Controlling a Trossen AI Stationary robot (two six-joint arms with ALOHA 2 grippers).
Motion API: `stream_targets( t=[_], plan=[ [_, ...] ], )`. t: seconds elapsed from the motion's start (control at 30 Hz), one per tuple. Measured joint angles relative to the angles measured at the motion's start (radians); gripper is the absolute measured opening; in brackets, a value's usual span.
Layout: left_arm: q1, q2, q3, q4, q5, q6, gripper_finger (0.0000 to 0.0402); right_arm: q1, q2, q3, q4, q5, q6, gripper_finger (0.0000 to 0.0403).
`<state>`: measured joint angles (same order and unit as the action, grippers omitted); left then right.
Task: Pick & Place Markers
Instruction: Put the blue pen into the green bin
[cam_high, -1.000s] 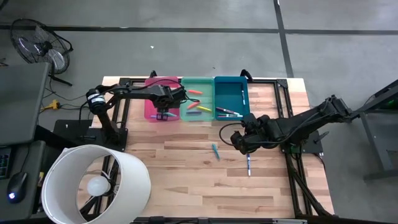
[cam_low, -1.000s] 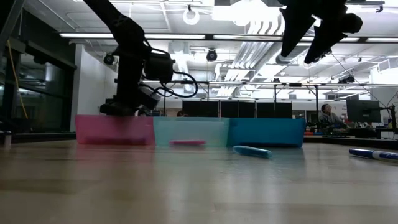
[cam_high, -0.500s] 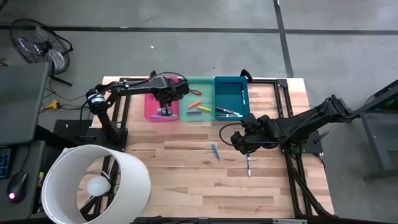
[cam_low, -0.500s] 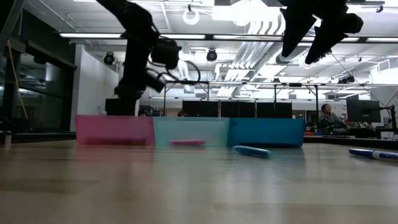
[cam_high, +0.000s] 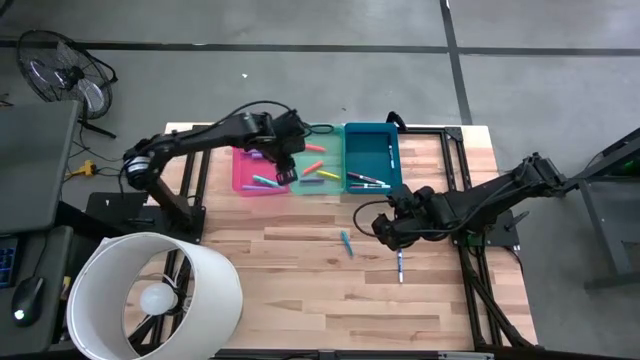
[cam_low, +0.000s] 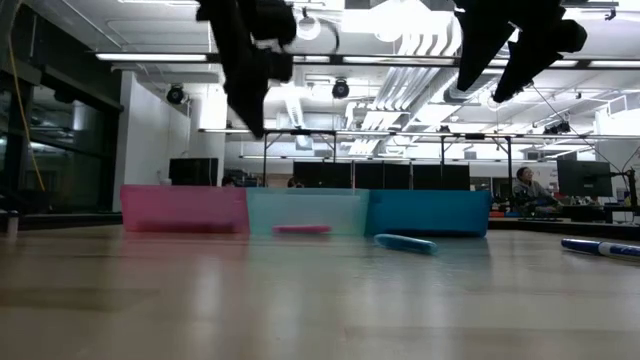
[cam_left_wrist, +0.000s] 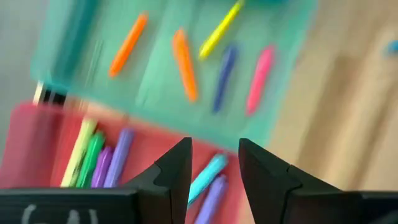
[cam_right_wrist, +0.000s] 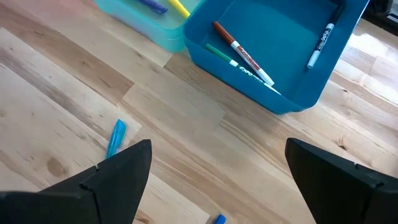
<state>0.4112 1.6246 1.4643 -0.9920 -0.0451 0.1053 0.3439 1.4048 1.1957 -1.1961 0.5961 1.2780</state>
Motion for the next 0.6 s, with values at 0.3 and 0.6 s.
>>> stream_targets(
  t=[0.3, 0.6],
  plan=[
    [-0.148, -0.191, -0.041, 0.211, 0.058, -0.032, 0.0127, 0.0, 0.0, 0.0, -0.002, 0.02, 0.002, 0.0358],
    [-0.235, -0.374, -0.245, 0.457, 0.136, -0.158, 0.0127, 0.0, 0.0, 0.0, 0.008, 0.018, 0.004, 0.0358]
  ],
)
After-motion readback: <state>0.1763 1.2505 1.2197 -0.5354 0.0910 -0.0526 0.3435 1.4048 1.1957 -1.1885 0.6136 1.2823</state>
